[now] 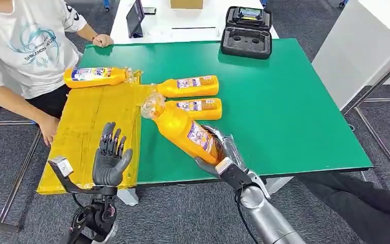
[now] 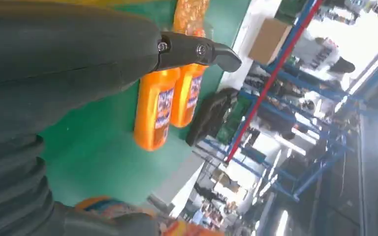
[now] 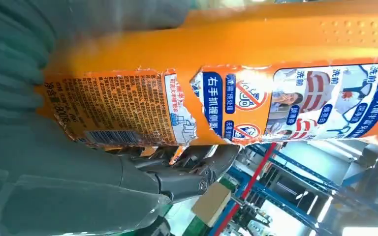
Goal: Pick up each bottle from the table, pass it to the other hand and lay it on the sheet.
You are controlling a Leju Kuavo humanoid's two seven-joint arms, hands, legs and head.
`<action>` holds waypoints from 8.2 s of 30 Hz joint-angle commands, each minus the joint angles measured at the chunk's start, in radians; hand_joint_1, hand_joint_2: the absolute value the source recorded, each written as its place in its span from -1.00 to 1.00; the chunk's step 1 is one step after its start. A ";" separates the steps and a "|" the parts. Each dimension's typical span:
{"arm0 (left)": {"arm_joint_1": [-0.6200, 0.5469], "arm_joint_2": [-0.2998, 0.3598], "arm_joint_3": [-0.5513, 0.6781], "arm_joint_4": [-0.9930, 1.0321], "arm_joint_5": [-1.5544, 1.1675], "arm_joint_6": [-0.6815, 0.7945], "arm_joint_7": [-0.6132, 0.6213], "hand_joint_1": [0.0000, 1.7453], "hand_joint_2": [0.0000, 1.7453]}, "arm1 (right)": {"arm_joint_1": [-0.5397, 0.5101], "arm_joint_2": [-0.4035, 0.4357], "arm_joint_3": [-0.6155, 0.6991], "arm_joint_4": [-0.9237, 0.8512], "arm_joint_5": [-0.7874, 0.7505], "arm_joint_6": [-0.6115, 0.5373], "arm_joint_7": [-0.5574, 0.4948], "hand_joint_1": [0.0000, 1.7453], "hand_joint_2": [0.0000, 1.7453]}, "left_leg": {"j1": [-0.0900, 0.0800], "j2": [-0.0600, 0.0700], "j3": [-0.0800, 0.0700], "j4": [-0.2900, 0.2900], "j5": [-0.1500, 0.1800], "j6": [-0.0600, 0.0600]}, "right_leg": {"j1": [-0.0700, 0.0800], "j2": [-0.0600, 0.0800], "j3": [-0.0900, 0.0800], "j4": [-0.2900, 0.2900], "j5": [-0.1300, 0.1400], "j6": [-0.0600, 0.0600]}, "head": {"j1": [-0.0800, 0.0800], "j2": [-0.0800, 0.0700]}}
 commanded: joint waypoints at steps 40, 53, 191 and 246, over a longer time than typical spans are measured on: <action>-0.140 0.017 -0.239 0.211 -0.028 -0.110 0.063 -1.00 1.00 | 0.040 0.144 0.007 0.162 0.200 0.168 0.020 1.00 1.00 | 0.000 0.003 0.008 -0.002 -0.002 -0.001 | 0.001 0.001 0.007 -0.002 -0.002 -0.001 | 0.000 0.000; -0.133 0.015 -0.240 0.159 -0.015 -0.124 0.056 -1.00 1.00 | 0.035 0.138 -0.011 0.203 0.197 0.171 0.025 1.00 1.00 | 0.000 0.001 0.007 -0.001 -0.002 -0.001 | 0.001 -0.001 0.007 -0.001 -0.002 0.000 | 0.000 0.000; -0.654 0.240 -0.186 0.939 -1.484 0.036 0.210 1.00 1.00 | 0.021 0.120 0.005 -0.033 -0.117 0.220 0.023 -1.00 -1.00 | 0.001 0.003 0.006 -0.002 0.000 -0.001 | 0.001 0.002 0.006 0.000 -0.001 -0.001 | 0.000 0.000; -0.605 0.223 0.017 0.970 -1.211 -0.355 -0.063 -1.00 -1.00 | 0.029 0.127 -0.006 0.011 -0.092 0.229 0.042 -1.00 -1.00 | 0.001 0.002 0.016 -0.003 0.001 -0.002 | 0.001 0.002 0.015 -0.001 0.000 -0.001 | 0.000 0.000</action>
